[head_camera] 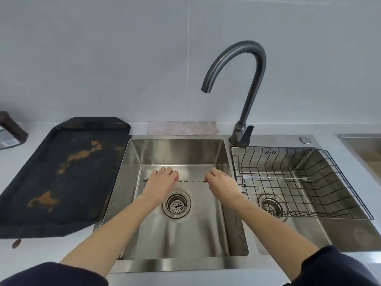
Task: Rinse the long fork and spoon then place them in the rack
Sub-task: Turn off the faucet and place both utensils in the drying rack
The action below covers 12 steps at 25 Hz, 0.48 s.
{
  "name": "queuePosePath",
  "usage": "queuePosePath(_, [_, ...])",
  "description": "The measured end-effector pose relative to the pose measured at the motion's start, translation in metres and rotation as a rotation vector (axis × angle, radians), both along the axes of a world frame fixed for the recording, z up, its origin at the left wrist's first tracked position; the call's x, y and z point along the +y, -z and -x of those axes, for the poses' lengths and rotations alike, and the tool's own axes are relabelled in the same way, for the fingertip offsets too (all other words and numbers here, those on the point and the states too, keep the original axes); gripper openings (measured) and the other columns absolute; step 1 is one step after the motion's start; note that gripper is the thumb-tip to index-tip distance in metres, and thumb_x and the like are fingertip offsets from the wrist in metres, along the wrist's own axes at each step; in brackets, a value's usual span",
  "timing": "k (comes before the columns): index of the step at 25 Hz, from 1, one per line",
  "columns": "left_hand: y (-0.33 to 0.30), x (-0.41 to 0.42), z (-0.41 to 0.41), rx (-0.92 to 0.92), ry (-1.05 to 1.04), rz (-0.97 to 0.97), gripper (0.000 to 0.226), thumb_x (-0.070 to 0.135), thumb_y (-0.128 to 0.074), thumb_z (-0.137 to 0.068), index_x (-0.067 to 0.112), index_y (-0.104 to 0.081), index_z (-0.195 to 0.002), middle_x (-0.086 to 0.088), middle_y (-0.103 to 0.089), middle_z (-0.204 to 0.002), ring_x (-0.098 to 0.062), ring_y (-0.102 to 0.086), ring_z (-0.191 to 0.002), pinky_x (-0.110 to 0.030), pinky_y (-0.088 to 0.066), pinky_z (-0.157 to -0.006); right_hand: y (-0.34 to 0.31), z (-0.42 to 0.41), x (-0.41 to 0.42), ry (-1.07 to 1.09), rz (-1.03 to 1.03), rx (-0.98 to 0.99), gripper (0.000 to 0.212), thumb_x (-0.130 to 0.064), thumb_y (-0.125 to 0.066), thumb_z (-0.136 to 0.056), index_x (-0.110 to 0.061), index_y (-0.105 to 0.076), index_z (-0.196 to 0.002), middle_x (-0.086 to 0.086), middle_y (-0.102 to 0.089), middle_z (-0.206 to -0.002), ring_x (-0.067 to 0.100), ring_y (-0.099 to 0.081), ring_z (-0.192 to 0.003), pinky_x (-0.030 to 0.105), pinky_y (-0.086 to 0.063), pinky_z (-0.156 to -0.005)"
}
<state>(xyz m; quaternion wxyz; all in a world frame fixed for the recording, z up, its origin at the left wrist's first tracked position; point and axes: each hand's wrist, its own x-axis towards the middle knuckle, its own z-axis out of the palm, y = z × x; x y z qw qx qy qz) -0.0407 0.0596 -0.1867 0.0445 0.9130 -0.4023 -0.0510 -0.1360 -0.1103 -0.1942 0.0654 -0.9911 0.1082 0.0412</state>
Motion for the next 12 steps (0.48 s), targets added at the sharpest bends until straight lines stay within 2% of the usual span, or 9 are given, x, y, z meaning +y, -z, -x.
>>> queuePosePath(5, [-0.008, -0.018, 0.026, -0.021, 0.014, 0.024, 0.024, 0.022, -0.036, -0.097, 0.013, -0.054, -0.111, -0.005, -0.057, -0.116, -0.024, -0.049, -0.113, -0.034, -0.036, -0.092, -0.01, 0.028, -0.018, -0.006, 0.055, -0.026, 0.027, -0.001, -0.043, -0.092, -0.006, -0.053, -0.116, 0.012, -0.053, -0.117, 0.03, -0.056, -0.105, 0.033, -0.036, -0.064])
queuePosePath(12, [-0.009, -0.073, 0.067, 0.029, 0.063, 0.102, 0.023, 0.02, -0.04, -0.095, 0.009, -0.056, -0.108, -0.011, -0.059, -0.113, -0.026, -0.052, -0.111, -0.036, -0.04, -0.09, -0.018, 0.075, -0.072, 0.029, 0.068, -0.037, 0.027, 0.002, -0.044, -0.09, -0.006, -0.056, -0.114, 0.011, -0.054, -0.117, 0.029, -0.055, -0.107, 0.034, -0.04, -0.066])
